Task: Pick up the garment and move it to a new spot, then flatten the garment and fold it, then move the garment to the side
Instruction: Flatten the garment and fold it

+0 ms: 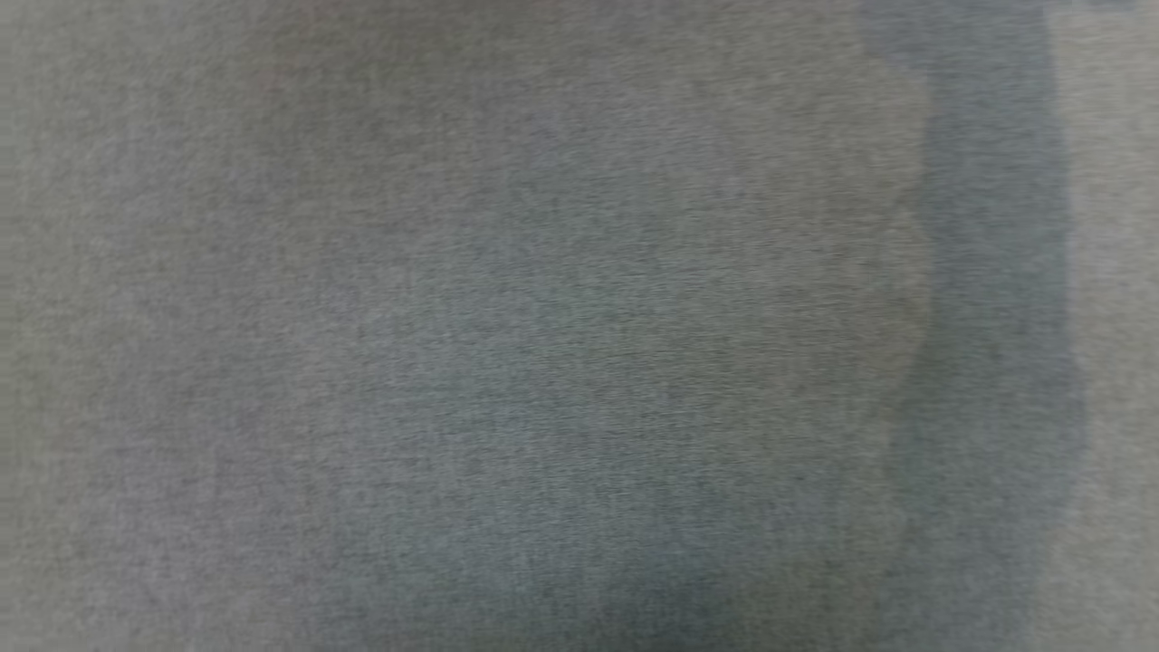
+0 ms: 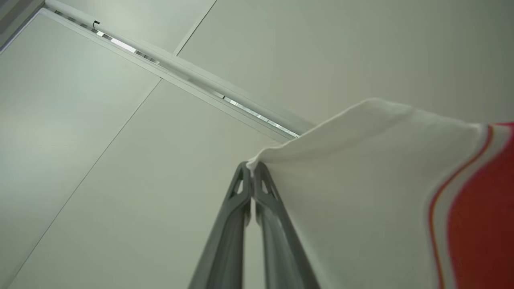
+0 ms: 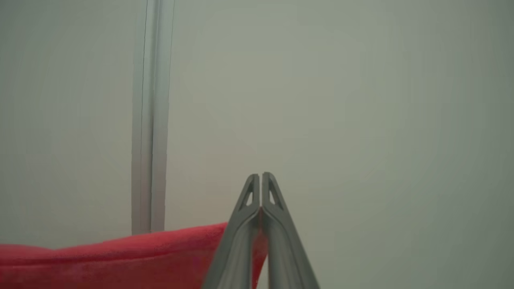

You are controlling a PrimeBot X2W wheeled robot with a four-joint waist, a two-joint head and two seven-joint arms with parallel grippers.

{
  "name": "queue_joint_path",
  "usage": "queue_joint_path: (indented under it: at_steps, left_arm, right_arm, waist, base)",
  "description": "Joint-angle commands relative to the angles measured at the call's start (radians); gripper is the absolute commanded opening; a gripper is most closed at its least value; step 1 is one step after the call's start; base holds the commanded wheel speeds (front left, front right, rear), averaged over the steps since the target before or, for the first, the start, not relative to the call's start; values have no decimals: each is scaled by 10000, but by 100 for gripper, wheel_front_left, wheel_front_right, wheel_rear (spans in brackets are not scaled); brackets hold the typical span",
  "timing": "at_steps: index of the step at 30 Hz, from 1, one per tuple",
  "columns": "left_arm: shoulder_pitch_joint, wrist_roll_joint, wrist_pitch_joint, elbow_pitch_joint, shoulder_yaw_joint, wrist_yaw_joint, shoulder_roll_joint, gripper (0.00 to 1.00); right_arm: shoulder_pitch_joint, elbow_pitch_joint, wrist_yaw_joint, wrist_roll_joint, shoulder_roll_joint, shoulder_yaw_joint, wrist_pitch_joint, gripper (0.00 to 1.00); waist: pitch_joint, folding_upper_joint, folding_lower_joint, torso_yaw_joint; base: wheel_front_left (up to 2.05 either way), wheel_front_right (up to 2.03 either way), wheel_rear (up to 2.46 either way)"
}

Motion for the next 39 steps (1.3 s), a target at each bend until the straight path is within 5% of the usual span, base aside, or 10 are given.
queue_joint_path:
  at_steps: [1,7,12,25,32,39]
  left_arm:
    - [341,-124,2,-192,-25,135,115,0]
    - [3754,-1149,0,-1369,-104,1138,382,0]
    - [6479,-1767,0,-1913,-103,1395,303,0]
    - [13255,-3754,0,-2002,391,317,-62,0]
    - [15194,-4261,0,-1875,569,-240,-384,0]
    - [16816,-4450,43,-3098,688,-11,-170,0]
  right_arm:
    - [271,114,-3,96,-51,30,-96,0]
    - [1988,345,-3,465,-103,102,-192,0]
    - [4328,-741,-3,795,-153,-203,-186,0]
    - [11325,-3708,-8,1149,438,-1598,-187,0]
    - [12960,-4057,-13,891,754,-1886,-188,0]
    - [14256,-4809,-13,503,584,-2043,-171,0]
  waist:
    - [303,0,-1,349]
    - [209,0,-1,563]
    - [-333,0,-1,616]
    - [-2260,0,-1,432]
    - [-2840,0,-1,284]
    - [-3262,0,-1,129]
  base:
    - [0,0,0]
    - [0,0,0]
    - [0,0,0]
    - [0,0,0]
    - [0,0,0]
    - [0,0,0]
